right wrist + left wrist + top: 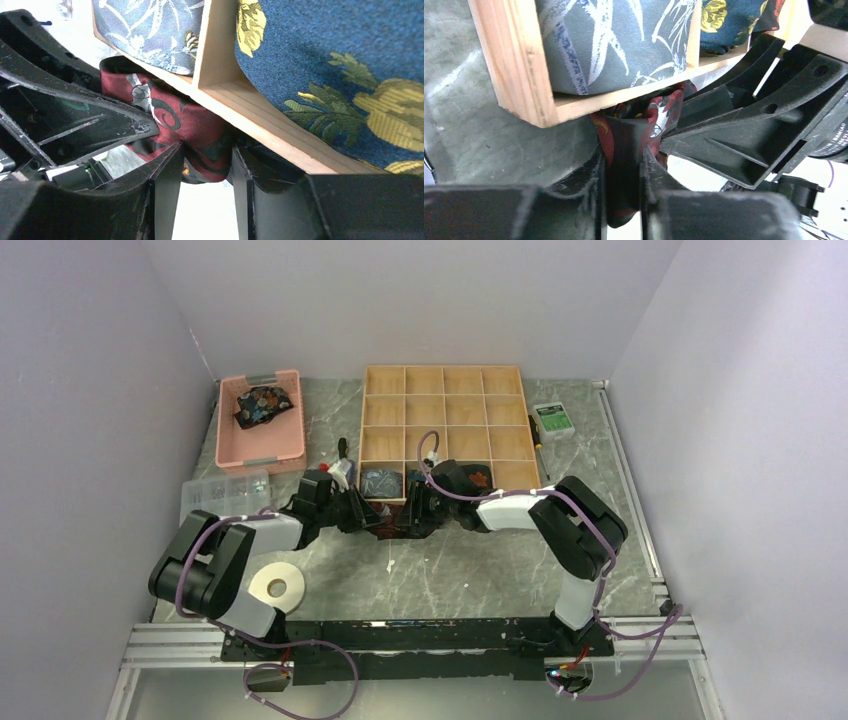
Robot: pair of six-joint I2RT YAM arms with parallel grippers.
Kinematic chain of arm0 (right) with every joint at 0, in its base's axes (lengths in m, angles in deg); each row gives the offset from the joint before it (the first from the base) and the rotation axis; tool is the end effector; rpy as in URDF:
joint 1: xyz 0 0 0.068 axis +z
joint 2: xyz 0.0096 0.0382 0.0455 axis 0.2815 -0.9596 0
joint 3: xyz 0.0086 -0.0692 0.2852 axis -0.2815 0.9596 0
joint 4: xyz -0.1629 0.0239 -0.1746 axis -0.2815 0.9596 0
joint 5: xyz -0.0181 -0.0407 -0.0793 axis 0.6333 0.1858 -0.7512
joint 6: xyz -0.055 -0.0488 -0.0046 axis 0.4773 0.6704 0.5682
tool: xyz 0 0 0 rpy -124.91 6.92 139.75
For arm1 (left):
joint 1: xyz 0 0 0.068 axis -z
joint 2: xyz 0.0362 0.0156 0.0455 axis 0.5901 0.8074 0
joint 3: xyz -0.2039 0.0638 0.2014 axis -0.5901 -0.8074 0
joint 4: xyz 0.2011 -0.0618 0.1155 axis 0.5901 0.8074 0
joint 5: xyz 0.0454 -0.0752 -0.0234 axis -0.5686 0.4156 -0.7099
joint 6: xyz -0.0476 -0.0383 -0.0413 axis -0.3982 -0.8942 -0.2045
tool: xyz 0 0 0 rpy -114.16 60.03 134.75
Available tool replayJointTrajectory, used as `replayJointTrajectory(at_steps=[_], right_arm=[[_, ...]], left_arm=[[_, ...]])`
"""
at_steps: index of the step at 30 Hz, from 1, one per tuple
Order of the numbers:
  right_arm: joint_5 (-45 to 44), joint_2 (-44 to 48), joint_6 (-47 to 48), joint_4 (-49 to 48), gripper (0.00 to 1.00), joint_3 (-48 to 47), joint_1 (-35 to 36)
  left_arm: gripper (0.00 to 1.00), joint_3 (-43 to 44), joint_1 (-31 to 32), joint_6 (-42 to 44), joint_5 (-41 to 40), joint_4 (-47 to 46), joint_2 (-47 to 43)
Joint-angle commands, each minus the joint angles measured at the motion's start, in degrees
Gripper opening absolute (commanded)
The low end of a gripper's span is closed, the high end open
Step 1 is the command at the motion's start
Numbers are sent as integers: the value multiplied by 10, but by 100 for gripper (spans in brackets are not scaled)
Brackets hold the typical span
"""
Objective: Roll the ties
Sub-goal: Roll the tie at the center of the board.
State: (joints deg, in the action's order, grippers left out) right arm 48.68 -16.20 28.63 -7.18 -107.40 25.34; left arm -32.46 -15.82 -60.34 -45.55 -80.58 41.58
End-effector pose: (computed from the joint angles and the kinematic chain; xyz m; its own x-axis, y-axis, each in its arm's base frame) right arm 0.2618 0.2587 0.1589 -0.9164 0.0948 -0.3889 -0.2193 0.6938 0.6859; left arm 0.2424 -0.1204 0.1594 -0.8689 -0.3414 -0.3585 0.0551 0.6529 -0.7554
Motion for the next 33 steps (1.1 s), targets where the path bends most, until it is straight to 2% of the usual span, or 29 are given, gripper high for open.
replayJointTrajectory(at_steps=[1, 4, 7, 15, 21, 25, 33], right_arm=[[-15, 10, 4, 11, 47, 6, -2], [-52, 52, 13, 49, 58, 5, -2], [-105, 102, 29, 109, 64, 13, -4], [-154, 247, 38, 139, 65, 137, -45], [-149, 322, 40, 139, 65, 224, -95], [-157, 373, 47, 159, 65, 256, -114], [-157, 433, 56, 175, 65, 294, -141]], left_arm=[[5, 40, 35, 47, -63, 118, -31], [3, 76, 54, 65, -132, 212, -47], [3, 130, 81, 79, -213, 326, -47], [3, 279, 176, 53, -427, 569, 10], [3, 426, 263, -3, -582, 742, 138], [3, 512, 315, -46, -645, 830, 228], [3, 669, 374, -88, -694, 951, 354]])
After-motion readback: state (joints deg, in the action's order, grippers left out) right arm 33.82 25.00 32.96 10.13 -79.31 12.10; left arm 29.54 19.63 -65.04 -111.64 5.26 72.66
